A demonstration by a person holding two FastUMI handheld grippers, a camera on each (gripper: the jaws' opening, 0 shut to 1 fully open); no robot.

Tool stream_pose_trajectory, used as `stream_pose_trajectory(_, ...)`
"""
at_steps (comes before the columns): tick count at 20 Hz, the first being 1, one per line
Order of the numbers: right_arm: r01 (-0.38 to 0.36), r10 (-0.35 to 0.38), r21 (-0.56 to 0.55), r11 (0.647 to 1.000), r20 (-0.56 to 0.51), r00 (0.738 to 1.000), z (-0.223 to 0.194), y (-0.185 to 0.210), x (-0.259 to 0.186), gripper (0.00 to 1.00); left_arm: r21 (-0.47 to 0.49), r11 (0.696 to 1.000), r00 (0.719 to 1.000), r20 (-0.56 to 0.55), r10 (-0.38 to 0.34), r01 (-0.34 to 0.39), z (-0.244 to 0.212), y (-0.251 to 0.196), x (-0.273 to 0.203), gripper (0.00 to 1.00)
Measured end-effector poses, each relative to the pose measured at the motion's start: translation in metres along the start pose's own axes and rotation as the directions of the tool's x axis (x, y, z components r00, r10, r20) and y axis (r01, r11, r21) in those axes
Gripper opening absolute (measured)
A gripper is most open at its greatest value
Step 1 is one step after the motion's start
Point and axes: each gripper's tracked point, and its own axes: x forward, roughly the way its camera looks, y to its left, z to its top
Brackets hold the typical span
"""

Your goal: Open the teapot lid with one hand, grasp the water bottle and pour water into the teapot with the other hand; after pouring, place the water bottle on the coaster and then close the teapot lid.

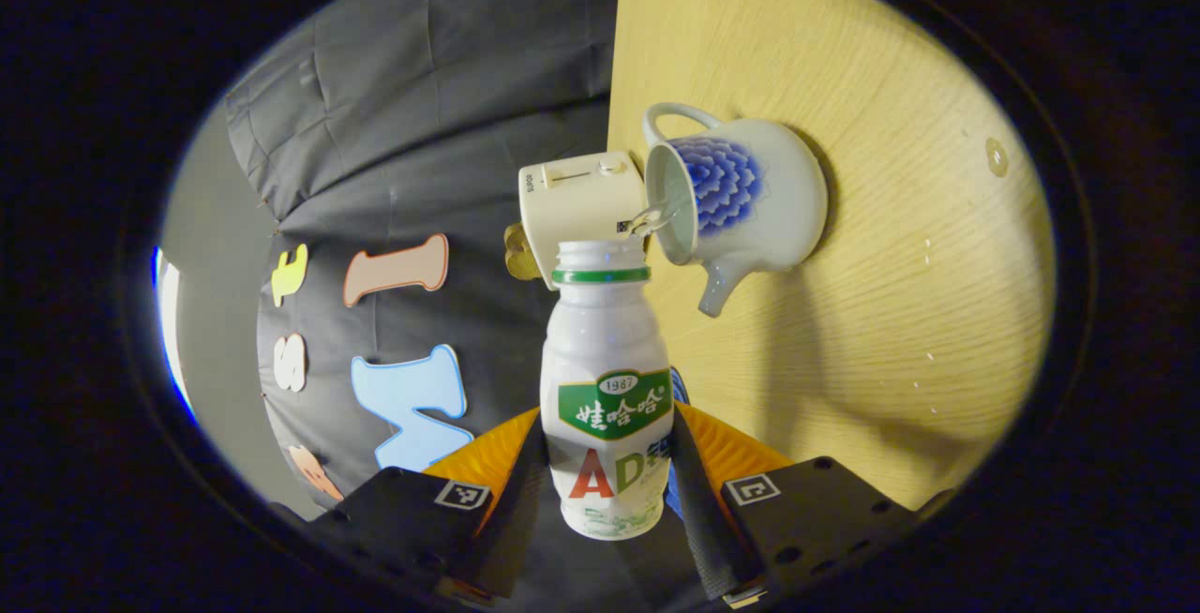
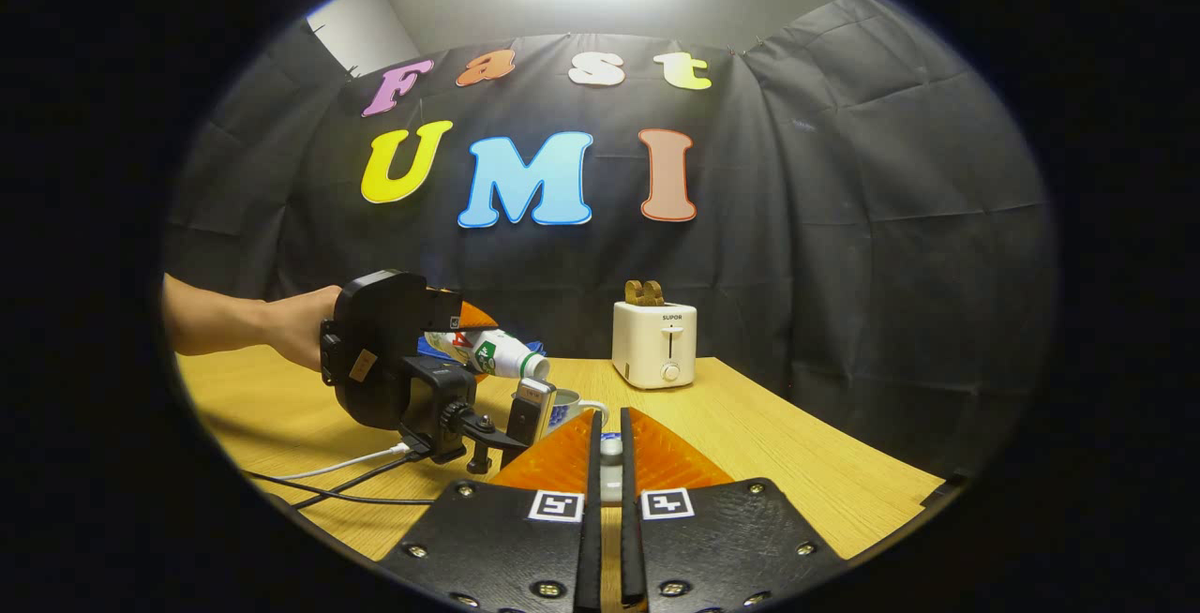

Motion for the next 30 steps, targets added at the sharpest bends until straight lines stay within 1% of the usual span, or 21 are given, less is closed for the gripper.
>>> stream_pose_trajectory(1,0.000,0.000,-0.002,1.000,0.001,1.000,0.001,0.000,0.000,0.08,0.013,1.000,1.000,0.001,0.007,-0.007,0.000,0.001,0.000,0.82)
stream_pose_trajectory(2,-0.006,0.006,-0.001,1.000,0.000,1.000,0.001,0.001,-0.001,0.08,0.015,1.000,1.000,0.002,0.004,-0.004,-0.001,0.001,0.001,0.70)
stream_pose_trajectory(4,-0.010,0.010,-0.005,1.000,0.008,1.000,0.004,0.003,-0.002,0.08,0.023,1.000,1.000,0.001,0.007,-0.007,-0.002,0.002,0.002,0.82)
stream_pose_trajectory(10,-0.016,0.017,-0.015,1.000,0.017,1.000,0.006,0.004,-0.004,0.08,0.057,0.998,1.000,0.012,0.022,-0.022,0.003,0.004,0.000,0.82)
stream_pose_trajectory(11,-0.012,0.013,-0.021,1.000,0.022,1.000,0.008,0.003,-0.005,0.08,0.066,0.998,1.000,0.012,0.022,-0.023,0.002,0.005,0.001,0.76)
stream_pose_trajectory(12,-0.015,0.015,-0.023,1.000,0.024,1.000,0.008,0.004,-0.005,0.08,0.074,0.997,1.000,0.015,0.023,-0.024,0.002,0.006,0.001,0.76)
stream_pose_trajectory(13,-0.016,0.016,-0.023,1.000,0.023,1.000,0.008,0.004,-0.005,0.08,0.078,0.997,1.000,0.014,0.021,-0.022,0.001,0.006,0.001,0.82)
stream_pose_trajectory(14,-0.018,0.018,-0.022,1.000,0.023,1.000,0.008,0.005,-0.005,0.08,0.078,0.997,1.000,0.019,0.023,-0.025,0.003,0.006,0.001,0.82)
stream_pose_trajectory(15,-0.019,0.020,-0.023,1.000,0.023,1.000,0.009,0.005,-0.005,0.08,0.085,0.996,1.000,0.020,0.019,-0.020,0.003,0.005,0.001,0.76)
stream_pose_trajectory(17,-0.018,0.019,-0.025,1.000,0.028,0.999,0.010,0.005,-0.005,0.08,0.111,0.994,1.000,0.017,0.020,-0.022,0.001,0.007,0.002,0.76)
stream_pose_trajectory(18,-0.017,0.018,-0.024,1.000,0.031,0.999,0.012,0.004,-0.005,0.08,0.117,0.993,1.000,0.016,0.017,-0.019,0.000,0.007,0.002,0.82)
stream_pose_trajectory(19,-0.016,0.017,-0.024,1.000,0.032,0.999,0.012,0.004,-0.006,0.08,0.129,0.992,1.000,0.017,0.018,-0.020,0.000,0.008,0.003,0.82)
stream_pose_trajectory(20,-0.016,0.017,-0.024,1.000,0.032,0.999,0.012,0.003,-0.006,0.08,0.138,0.990,1.000,0.017,0.020,-0.022,0.000,0.009,0.002,0.76)
stream_pose_trajectory(27,-0.013,0.014,-0.024,1.000,0.039,0.999,0.014,0.001,-0.010,0.08,0.201,0.979,0.999,0.034,0.041,-0.047,0.011,0.015,-0.001,0.76)
stream_pose_trajectory(28,-0.011,0.012,-0.020,1.000,0.038,0.999,0.014,-0.001,-0.010,0.08,0.208,0.977,0.998,0.038,0.043,-0.050,0.011,0.016,0.000,0.79)
stream_pose_trajectory(29,-0.010,0.010,-0.018,1.000,0.038,0.999,0.013,-0.002,-0.010,0.08,0.215,0.975,0.998,0.039,0.045,-0.052,0.011,0.016,0.000,0.76)
stream_pose_trajectory(30,-0.008,0.008,-0.017,1.000,0.039,0.999,0.014,-0.003,-0.011,0.08,0.221,0.974,0.998,0.038,0.045,-0.052,0.011,0.017,0.001,0.79)
